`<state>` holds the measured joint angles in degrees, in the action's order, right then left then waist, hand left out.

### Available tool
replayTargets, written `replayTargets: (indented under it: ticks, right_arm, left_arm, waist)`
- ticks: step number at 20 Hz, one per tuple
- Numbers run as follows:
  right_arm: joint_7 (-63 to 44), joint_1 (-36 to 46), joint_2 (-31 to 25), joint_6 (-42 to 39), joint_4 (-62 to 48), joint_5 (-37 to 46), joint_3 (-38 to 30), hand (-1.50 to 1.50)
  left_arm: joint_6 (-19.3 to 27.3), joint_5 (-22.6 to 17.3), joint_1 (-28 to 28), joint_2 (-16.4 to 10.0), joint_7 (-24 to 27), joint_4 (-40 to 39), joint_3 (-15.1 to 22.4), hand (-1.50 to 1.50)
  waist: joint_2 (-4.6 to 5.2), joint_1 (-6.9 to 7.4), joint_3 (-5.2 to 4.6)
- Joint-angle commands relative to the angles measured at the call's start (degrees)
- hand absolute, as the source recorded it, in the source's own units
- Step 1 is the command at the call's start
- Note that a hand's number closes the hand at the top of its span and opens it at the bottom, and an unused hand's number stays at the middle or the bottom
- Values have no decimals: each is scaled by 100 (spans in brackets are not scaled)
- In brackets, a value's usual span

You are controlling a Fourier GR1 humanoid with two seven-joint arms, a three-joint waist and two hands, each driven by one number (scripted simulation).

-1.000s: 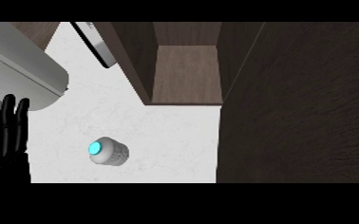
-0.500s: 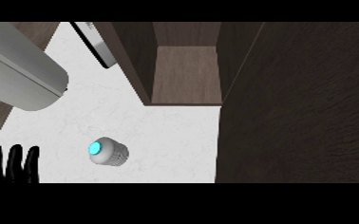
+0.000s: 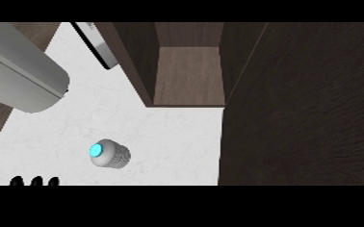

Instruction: Pick up the bottled water, place it into the cabinet and close the cabinet

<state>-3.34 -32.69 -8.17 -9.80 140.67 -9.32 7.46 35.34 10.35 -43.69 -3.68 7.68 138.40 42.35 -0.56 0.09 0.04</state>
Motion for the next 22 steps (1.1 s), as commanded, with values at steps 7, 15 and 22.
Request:
replayTargets:
  ticks: [7,15,22]
  right_arm:
    - [149,-712,83,-227,733,-60,114,-150]
    - [536,-1302,-12,-599,834,-331,-190,-150]
    - [820,-1973,-116,-921,1067,-556,-316,-150]
  left_arm:
    - [583,310,-328,-359,632,134,523,-150]
    - [652,-664,-201,-405,820,-475,-262,-150]
    - [103,-2037,555,-54,1250,-1615,-1589,-150]
  waist:
    - [18,-16,-2]
    - [19,-29,-9]
    - [20,-98,-21]
